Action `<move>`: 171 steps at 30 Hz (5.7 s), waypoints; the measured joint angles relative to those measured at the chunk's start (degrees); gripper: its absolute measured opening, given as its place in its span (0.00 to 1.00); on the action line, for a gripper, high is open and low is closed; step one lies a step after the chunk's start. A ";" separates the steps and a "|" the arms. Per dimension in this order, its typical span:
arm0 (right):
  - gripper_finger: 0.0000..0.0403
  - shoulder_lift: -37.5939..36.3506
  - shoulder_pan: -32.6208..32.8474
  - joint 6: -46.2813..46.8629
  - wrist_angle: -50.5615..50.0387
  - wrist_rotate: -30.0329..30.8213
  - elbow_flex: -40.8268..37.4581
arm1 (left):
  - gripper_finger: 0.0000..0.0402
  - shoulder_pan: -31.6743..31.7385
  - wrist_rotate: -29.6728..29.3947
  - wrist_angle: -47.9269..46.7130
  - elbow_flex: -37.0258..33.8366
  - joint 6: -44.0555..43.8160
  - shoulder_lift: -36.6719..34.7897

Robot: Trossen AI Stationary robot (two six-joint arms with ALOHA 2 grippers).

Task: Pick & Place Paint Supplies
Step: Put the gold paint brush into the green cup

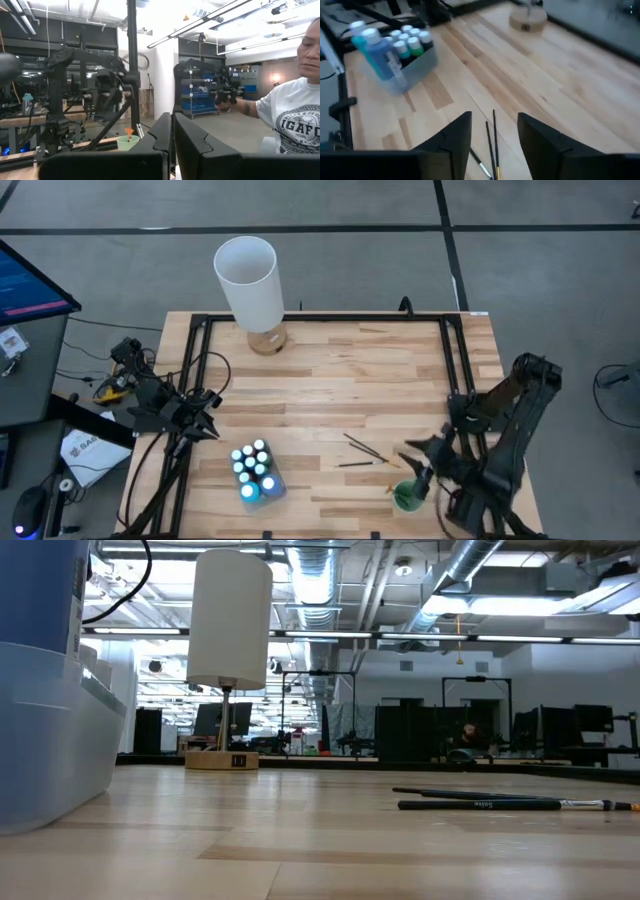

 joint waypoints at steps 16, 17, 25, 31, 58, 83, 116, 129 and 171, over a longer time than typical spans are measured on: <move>0.50 -2.02 -33.00 -32.85 -2.26 -46.05 4.45 | 0.02 0.00 0.01 0.11 0.00 0.00 0.00; 0.52 -1.84 -33.83 -33.70 -1.36 -46.80 3.97 | 0.02 0.00 0.00 0.11 0.00 -0.02 -0.02; 0.58 -1.62 -34.11 -34.38 6.84 -55.09 -4.98 | 0.02 0.00 0.14 0.31 0.00 0.00 0.79; 0.58 -1.65 -32.92 -34.16 18.05 -58.40 -11.61 | 0.02 0.00 0.17 0.42 0.00 -0.02 0.77; 0.58 7.16 -30.40 -35.77 29.00 -65.39 -19.74 | 0.02 0.00 0.35 0.81 0.00 0.00 1.18; 0.58 9.60 -30.51 -39.29 29.94 -65.58 -19.65 | 0.02 0.00 0.42 1.11 0.00 0.00 1.47; 0.30 13.52 -30.83 -42.12 27.72 -67.00 -19.43 | 0.02 0.00 0.44 1.42 0.00 0.00 1.45; 0.01 10.61 -33.81 -41.88 24.60 -61.40 -20.08 | 0.02 0.00 0.44 1.44 0.00 0.00 1.45; 0.00 -27.07 -19.57 44.00 54.70 -97.12 -19.43 | 0.02 0.00 0.43 2.21 0.00 0.00 1.45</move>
